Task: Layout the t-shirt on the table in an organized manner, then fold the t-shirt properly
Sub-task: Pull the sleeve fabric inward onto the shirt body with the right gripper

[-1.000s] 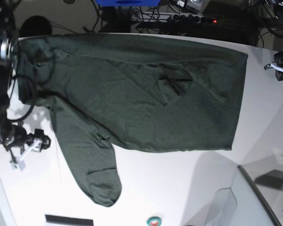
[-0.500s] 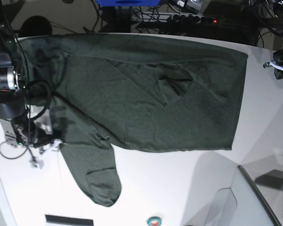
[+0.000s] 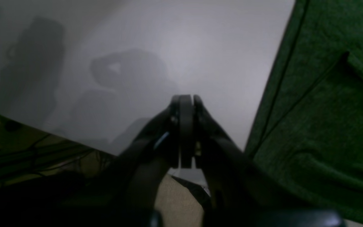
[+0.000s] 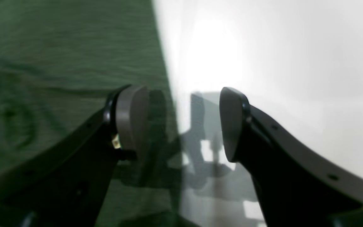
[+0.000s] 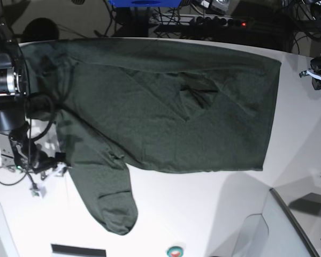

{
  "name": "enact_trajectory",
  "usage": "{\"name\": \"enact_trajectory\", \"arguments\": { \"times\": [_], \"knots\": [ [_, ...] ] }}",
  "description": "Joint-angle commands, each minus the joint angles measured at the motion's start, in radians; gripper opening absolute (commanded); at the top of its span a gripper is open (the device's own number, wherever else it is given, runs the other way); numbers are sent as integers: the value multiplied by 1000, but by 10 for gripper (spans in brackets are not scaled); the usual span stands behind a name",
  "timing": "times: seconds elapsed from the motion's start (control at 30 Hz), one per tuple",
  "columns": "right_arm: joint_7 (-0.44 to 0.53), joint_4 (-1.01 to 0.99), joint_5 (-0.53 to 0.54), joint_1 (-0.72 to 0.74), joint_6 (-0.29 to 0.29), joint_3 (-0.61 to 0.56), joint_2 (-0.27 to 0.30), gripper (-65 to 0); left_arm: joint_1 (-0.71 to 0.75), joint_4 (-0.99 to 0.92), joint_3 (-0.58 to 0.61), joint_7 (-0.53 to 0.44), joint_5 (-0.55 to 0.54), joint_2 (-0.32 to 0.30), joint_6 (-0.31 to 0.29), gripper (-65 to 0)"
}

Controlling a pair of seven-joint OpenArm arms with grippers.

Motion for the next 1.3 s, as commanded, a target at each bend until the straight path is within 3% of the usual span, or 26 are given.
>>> {"name": "enact_trajectory", "arguments": {
  "times": [0.0, 0.17, 0.47, 0.57, 0.67, 0.7, 0.83, 0.97, 1.27],
  "knots": [
    [16, 12, 10, 27, 2, 2, 3, -309, -2, 14, -8, -21, -7, -23, 0, -650],
    [63, -51, 10, 27, 2, -4, 2, -309, -2, 14, -8, -21, -7, -23, 0, -650],
    [66, -73, 10, 27, 2, -5, -32, -318, -2, 13, -8, -21, -5, -23, 0, -650],
    [66, -73, 10, 27, 2, -5, -34, -420, -2, 13, -8, -21, -5, -23, 0, -650],
    [66, -68, 10, 27, 2, -5, -34, -624, -2, 13, -8, -21, -5, -23, 0, -650],
    [66, -67, 10, 27, 2, -4, -34, -650, 0, 13, -8, -21, -5, -23, 0, -650],
    [63, -56, 11, 29, 6, 2, -28, -650, 12, 14, -8, -21, -5, -25, 0, -650],
    [2, 87, 15, -17, 6, 2, -26, -650, 13, 14, -8, -21, -5, -25, 0, -650],
    [-221, 641, 16, -226, 3, 5, -28, -650, 13, 16, -8, -21, -5, -25, 0, -650]
  ]
}}
